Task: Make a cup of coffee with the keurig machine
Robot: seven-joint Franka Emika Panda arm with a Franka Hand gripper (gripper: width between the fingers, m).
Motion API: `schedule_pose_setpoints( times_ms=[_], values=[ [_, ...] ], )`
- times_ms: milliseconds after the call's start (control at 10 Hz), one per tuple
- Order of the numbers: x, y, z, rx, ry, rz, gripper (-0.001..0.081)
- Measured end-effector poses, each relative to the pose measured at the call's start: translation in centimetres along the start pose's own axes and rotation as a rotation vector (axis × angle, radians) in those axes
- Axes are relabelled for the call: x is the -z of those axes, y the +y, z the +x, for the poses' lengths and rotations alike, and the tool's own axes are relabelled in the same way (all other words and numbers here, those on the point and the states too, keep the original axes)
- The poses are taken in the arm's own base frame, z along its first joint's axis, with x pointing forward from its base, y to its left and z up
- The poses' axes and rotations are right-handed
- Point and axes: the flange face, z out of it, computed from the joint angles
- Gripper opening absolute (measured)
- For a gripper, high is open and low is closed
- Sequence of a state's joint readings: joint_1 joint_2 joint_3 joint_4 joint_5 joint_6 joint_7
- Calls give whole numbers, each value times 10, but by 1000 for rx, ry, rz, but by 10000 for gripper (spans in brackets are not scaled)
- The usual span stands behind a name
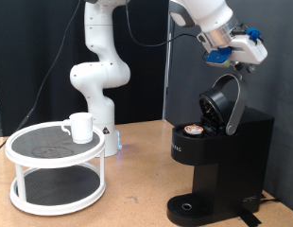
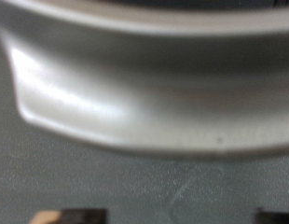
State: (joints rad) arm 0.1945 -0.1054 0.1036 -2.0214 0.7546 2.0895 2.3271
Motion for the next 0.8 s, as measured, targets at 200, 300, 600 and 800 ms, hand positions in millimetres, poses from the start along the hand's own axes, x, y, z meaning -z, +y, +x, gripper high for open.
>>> schedule_pose_setpoints(
  times_ms=[200, 300, 600, 800],
  values=[
    [-1, -5, 7, -9, 15, 7, 230],
    [0, -10, 11, -16, 21, 11, 53],
    [19, -20, 22, -20, -5, 23, 2],
    [37, -32, 37, -17, -25, 25, 0]
  ],
)
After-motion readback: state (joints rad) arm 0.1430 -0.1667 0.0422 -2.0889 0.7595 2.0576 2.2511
